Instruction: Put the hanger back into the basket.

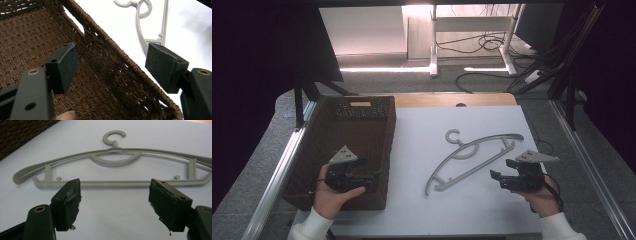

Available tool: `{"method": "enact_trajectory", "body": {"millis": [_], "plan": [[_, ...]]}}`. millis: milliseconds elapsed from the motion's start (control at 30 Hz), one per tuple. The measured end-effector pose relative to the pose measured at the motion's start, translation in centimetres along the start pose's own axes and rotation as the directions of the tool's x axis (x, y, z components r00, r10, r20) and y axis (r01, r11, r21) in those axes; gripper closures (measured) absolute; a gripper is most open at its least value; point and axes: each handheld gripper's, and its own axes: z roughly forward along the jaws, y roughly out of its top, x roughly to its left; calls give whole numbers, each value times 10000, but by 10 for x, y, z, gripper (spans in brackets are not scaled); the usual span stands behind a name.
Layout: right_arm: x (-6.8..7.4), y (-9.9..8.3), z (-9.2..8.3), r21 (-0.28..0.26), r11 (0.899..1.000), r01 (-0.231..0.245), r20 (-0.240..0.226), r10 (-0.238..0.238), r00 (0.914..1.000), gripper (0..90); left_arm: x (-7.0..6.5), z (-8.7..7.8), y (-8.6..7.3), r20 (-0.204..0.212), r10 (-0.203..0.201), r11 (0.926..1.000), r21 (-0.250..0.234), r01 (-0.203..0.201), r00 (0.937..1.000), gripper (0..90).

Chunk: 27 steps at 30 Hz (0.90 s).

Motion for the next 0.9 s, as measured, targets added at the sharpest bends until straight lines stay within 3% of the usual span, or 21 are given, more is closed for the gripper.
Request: {"method": "enact_trajectory", "body": {"millis": [633, 900], "plan": [[1, 1, -4, -176, 9997, -154, 153, 157, 9998, 270, -2, -3, 0, -210, 157, 9998, -108, -160, 9997, 261], [-1, 5, -6, -247, 9986, -475, 580, 489, 9971, 273, -2, -4, 1, -290, 224, 9996, -167, -229, 9993, 261]]}}
